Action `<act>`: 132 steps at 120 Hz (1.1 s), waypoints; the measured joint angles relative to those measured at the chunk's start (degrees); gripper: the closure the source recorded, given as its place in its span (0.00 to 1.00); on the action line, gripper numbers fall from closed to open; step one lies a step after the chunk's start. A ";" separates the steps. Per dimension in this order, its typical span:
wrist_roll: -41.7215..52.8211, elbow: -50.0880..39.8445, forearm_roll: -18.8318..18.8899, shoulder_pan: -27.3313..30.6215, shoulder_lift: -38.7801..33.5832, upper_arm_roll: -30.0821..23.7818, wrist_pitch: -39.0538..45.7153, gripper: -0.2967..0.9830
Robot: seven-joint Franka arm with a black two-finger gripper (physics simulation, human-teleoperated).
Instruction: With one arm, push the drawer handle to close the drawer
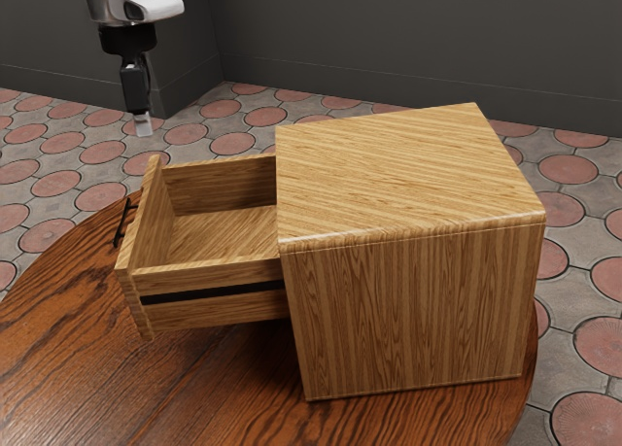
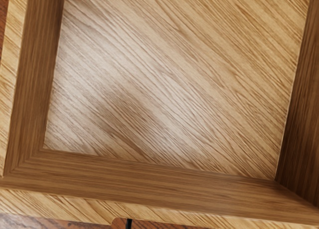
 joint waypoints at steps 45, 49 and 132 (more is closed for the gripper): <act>0.35 4.22 -0.07 0.54 -7.87 -0.17 0.13 0.23; 0.28 4.85 -0.11 0.75 -11.23 -0.18 0.10 0.23; 1.72 -48.25 -1.50 -1.41 -35.76 5.84 8.55 0.27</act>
